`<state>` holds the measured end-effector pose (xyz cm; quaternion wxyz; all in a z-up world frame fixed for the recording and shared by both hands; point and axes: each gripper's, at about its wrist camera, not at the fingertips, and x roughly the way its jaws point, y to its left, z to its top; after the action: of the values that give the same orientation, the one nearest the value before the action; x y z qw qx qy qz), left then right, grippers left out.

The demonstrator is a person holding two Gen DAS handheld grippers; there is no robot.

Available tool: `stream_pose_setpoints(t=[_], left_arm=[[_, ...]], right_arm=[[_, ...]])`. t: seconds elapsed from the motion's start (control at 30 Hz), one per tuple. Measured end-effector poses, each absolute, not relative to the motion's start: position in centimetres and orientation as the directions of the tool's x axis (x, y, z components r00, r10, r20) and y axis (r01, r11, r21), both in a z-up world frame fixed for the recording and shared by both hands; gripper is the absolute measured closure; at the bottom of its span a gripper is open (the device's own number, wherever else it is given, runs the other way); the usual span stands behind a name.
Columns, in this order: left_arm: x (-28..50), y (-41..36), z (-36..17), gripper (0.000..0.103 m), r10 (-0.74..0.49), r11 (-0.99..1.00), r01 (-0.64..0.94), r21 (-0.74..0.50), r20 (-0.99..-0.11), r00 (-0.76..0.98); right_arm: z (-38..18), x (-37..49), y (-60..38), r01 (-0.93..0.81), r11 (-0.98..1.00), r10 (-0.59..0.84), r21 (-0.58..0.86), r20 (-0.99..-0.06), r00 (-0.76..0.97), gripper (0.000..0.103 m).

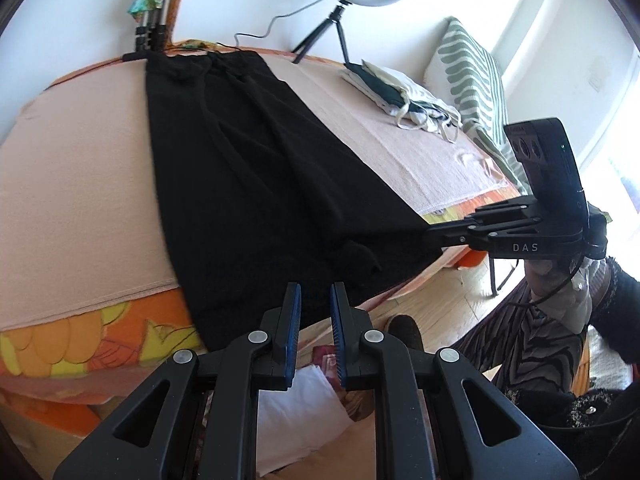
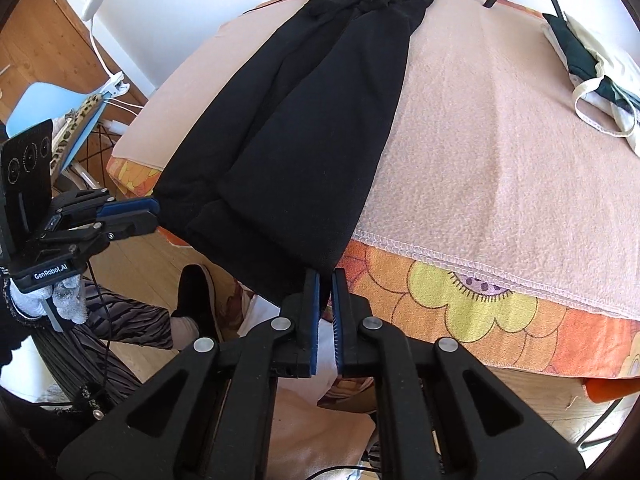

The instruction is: Fold small clothes

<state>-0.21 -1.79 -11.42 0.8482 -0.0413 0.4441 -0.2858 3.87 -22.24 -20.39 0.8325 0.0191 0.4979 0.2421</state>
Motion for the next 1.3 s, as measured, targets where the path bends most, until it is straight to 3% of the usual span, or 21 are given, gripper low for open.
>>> stream_pose_setpoints(t=[0.1,0.3,0.4,0.47,0.53,0.57,0.63,0.73,0.83,1.03,1.3], left_arm=[[-0.6,1.3,-11.5,0.056,-0.473,0.876,0.343,-0.338,-0.738,0.481],[0.3,3.1,-13.5,0.055,-0.507,0.862,0.224,-0.456,-0.752,0.421],[0.2,2.1,-13.9,0.06,-0.494,0.87,0.243,-0.43,-0.767,0.409],[0.4,1.4,-14.0,0.074,-0.496,0.868,0.257,-0.425,-0.773,0.395],[0.5,0.7,-13.9,0.095,-0.485,0.872,0.283,-0.399,-0.778,0.399],[0.4,0.5,-13.8,0.098,-0.484,0.872,0.298,-0.389,-0.776,0.403],[0.3,0.3,-13.5,0.101,-0.493,0.866,0.316,-0.387,-0.763,0.418],[0.4,1.2,-12.6,0.102,-0.502,0.864,0.31,-0.397,-0.738,0.451],[0.2,2.4,-12.1,0.102,-0.488,0.872,0.297,-0.389,-0.73,0.478],[-0.2,1.4,-13.7,0.102,-0.487,0.87,0.315,-0.38,-0.763,0.426],[-0.8,1.2,-12.7,0.101,-0.495,0.859,0.374,-0.35,-0.755,0.43]], right_arm=[[-20.3,4.2,-22.6,-0.387,0.865,0.465,0.32,-0.8,0.379,0.091],[-21.0,4.9,-22.3,-0.378,0.855,0.486,0.354,-0.802,0.347,0.086],[-20.9,4.5,-21.5,-0.398,0.864,0.457,0.308,-0.811,0.364,0.083],[-21.0,4.4,-21.0,-0.403,0.867,0.444,0.292,-0.819,0.363,0.083],[-20.9,4.3,-20.7,-0.411,0.871,0.431,0.27,-0.822,0.373,0.083],[-20.9,4.3,-20.6,-0.416,0.872,0.425,0.26,-0.823,0.377,0.083],[-20.9,4.3,-20.0,-0.42,0.874,0.414,0.242,-0.825,0.385,0.083],[-20.7,4.2,-19.9,-0.414,0.87,0.433,0.268,-0.816,0.383,0.096],[-19.7,3.7,-20.7,-0.428,0.857,0.466,0.286,-0.784,0.41,0.097],[-20.4,3.7,-20.3,-0.431,0.872,0.418,0.231,-0.81,0.411,0.097],[-20.7,4.3,-21.9,-0.41,0.858,0.468,0.308,-0.797,0.381,0.097]])
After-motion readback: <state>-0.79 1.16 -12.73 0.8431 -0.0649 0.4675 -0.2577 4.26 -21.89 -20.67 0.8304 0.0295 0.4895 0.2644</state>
